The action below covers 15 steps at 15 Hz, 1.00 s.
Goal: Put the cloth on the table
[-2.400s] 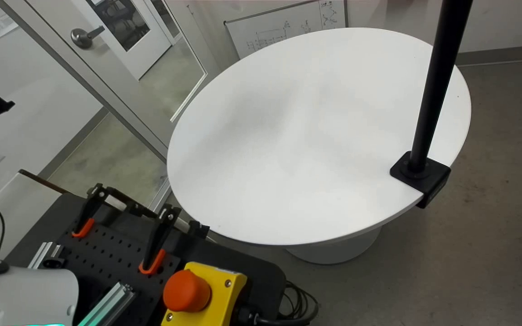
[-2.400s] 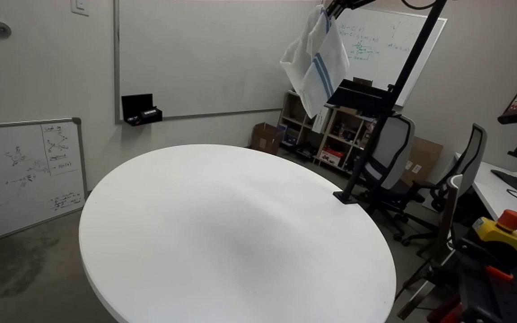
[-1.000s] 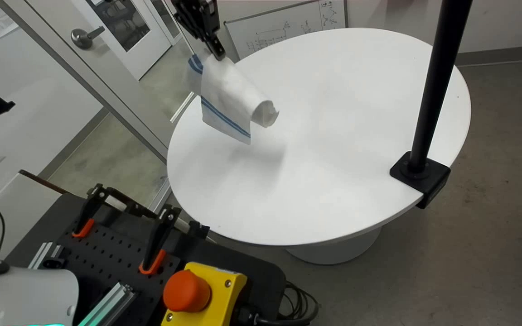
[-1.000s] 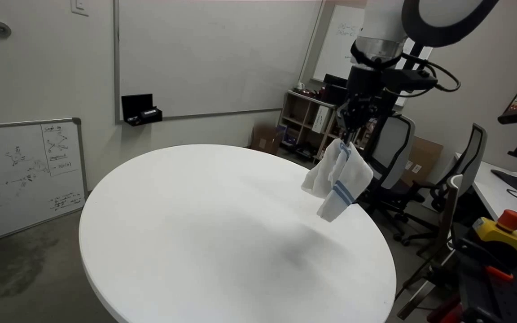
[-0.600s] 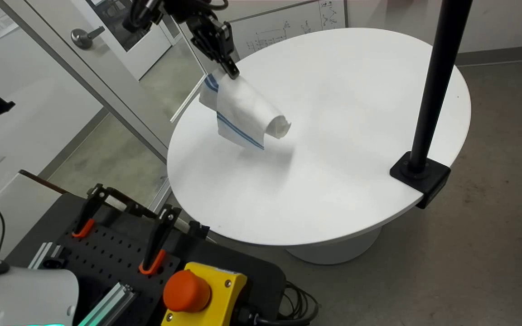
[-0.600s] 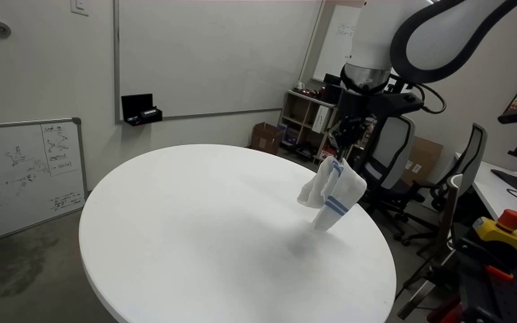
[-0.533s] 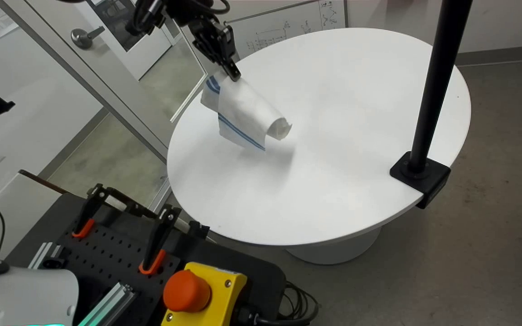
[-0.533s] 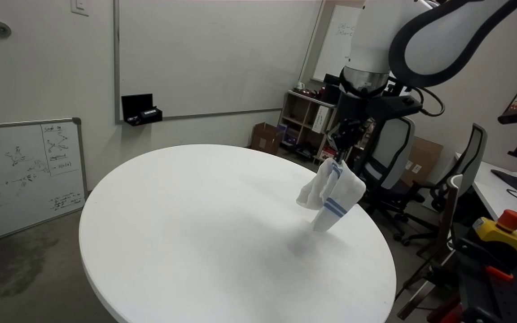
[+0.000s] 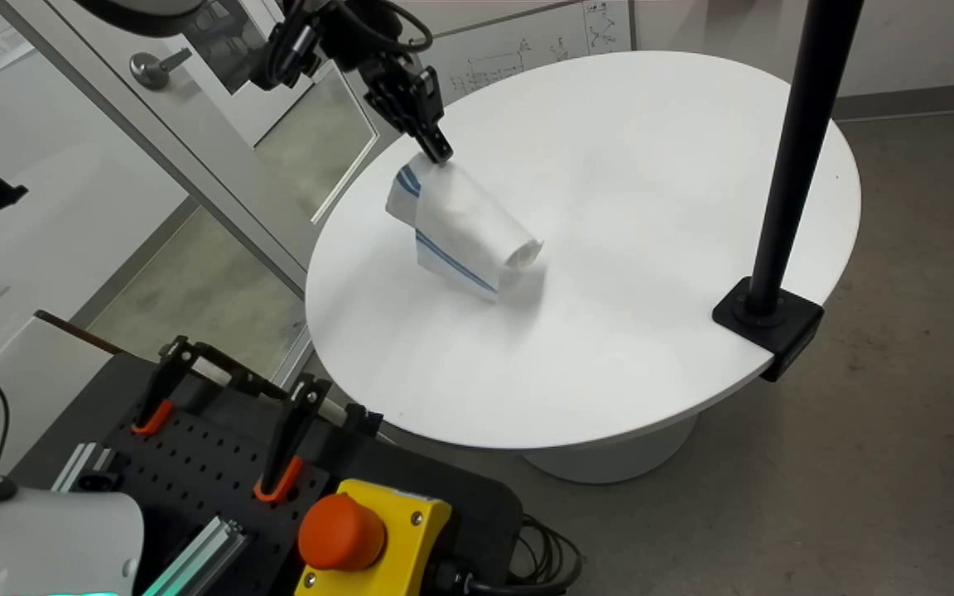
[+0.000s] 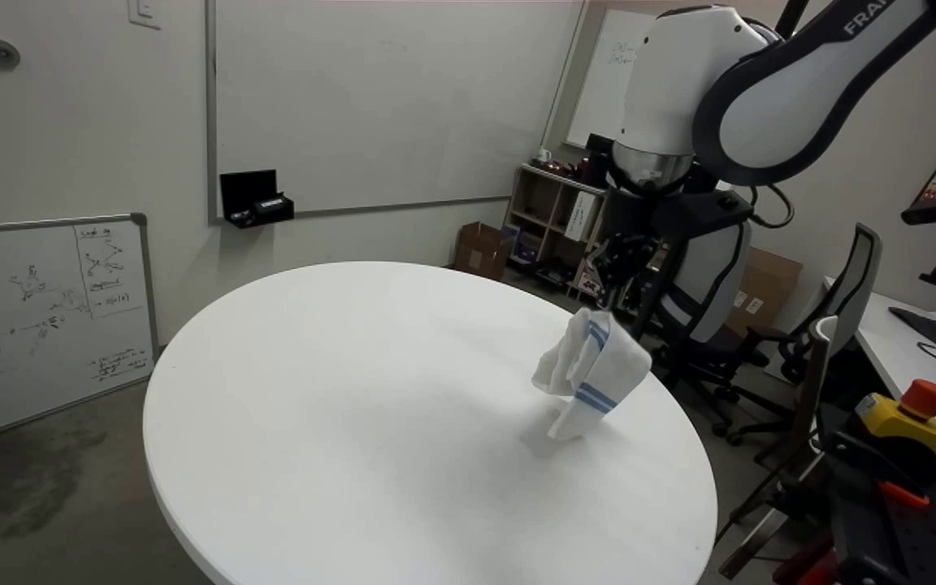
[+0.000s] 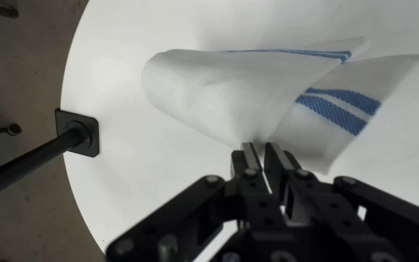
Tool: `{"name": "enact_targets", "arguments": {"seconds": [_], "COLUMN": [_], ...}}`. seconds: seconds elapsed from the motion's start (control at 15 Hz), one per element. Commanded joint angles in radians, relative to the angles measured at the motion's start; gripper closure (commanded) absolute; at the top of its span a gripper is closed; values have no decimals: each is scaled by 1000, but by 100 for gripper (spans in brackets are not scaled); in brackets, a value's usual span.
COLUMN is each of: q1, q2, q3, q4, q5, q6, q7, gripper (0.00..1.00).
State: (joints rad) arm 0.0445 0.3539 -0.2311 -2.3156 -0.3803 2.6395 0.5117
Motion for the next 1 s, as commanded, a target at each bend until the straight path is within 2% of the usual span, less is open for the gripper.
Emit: {"name": "enact_targets", "arguments": {"seconds": [0.0, 0.2, 0.47, 0.8, 0.87, 0.93], "q1": [39, 46, 10, -17, 0, -5], "q2": [24, 26, -33, -134, -84, -102], "q3": [-36, -42, -1, 47, 26, 34], "q4": [22, 28, 25, 11, 40, 39], "q5": [-23, -17, 75, 197, 156, 165], "q6": [21, 18, 20, 32, 6, 6], "q7": [37, 34, -30, -101, -60, -68], "gripper": [54, 31, 1, 0, 0, 0]}}
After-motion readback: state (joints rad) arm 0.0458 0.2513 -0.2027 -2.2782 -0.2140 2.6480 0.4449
